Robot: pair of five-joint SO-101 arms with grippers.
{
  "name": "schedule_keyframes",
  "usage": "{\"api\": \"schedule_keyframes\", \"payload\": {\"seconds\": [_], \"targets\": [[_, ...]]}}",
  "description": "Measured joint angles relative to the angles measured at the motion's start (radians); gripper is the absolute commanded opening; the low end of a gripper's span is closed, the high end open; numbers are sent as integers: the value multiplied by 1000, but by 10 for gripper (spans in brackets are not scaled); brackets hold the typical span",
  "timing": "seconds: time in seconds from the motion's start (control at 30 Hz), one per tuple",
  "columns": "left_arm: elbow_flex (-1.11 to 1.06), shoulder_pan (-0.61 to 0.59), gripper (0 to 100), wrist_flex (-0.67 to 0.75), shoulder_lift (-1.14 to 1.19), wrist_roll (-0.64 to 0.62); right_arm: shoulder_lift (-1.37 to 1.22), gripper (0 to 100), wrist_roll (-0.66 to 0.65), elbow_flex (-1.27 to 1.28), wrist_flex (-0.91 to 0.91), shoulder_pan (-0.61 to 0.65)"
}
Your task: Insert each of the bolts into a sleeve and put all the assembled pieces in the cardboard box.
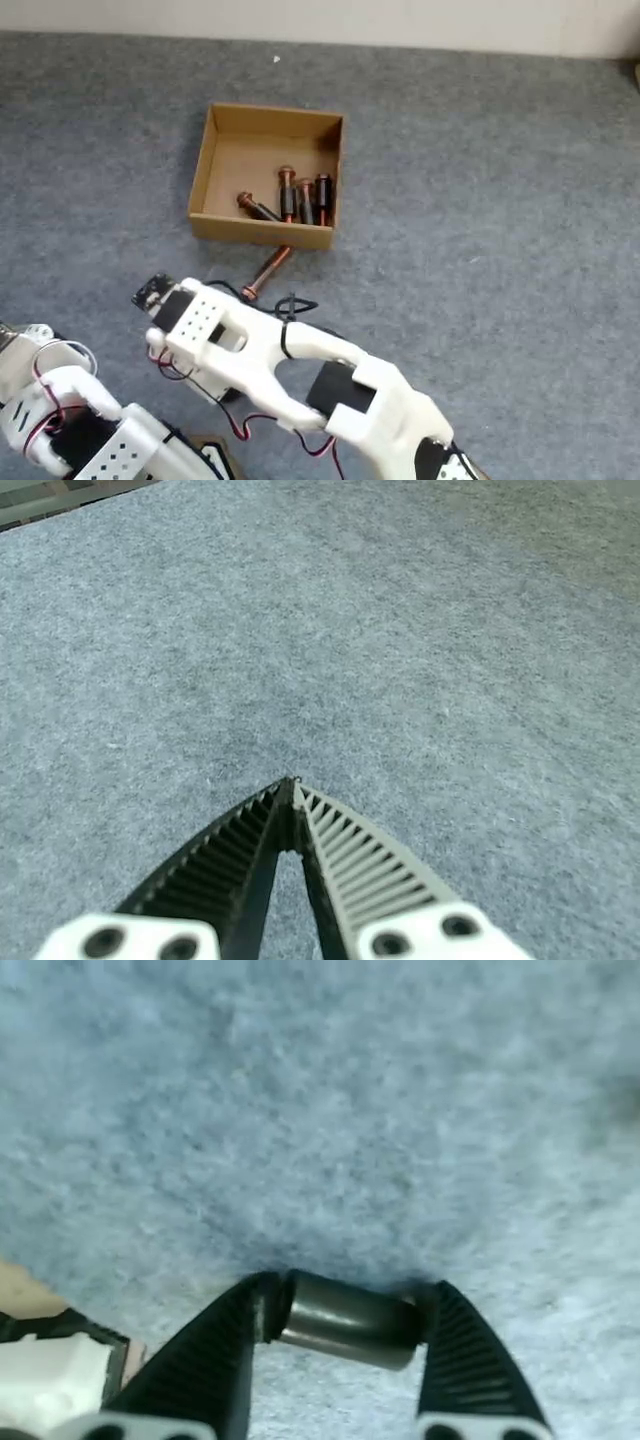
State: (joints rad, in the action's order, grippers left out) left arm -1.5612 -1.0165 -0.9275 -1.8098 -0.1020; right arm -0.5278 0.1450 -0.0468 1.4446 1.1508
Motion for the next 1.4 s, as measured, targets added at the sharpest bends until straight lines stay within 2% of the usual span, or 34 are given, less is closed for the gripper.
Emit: {"api": "schedule_keyframes", "payload": {"seconds": [0.17, 0.4, 0.6, 0.67, 0.83, 0.97, 1.2, 1.4], "targets": [[0, 0, 11, 0, 0, 0, 23, 55, -78, 14, 0, -89], [0, 0, 11, 0, 0, 0, 155, 55, -100, 29, -8, -321], [0, 0, 11, 0, 0, 0, 218, 56, -100, 31, -152, -404], [0, 0, 11, 0, 0, 0, 219, 72, -61, 31, -178, -427], [0, 0, 11, 0, 0, 0, 219, 253, 132, 32, -195, -450], [0, 0, 11, 0, 0, 0, 222, 255, 201, 32, -164, -450], [0, 0, 11, 0, 0, 0, 226, 255, 41, 32, -150, -450], [0, 0, 11, 0, 0, 0, 224, 192, -161, 32, -150, -450]]}}
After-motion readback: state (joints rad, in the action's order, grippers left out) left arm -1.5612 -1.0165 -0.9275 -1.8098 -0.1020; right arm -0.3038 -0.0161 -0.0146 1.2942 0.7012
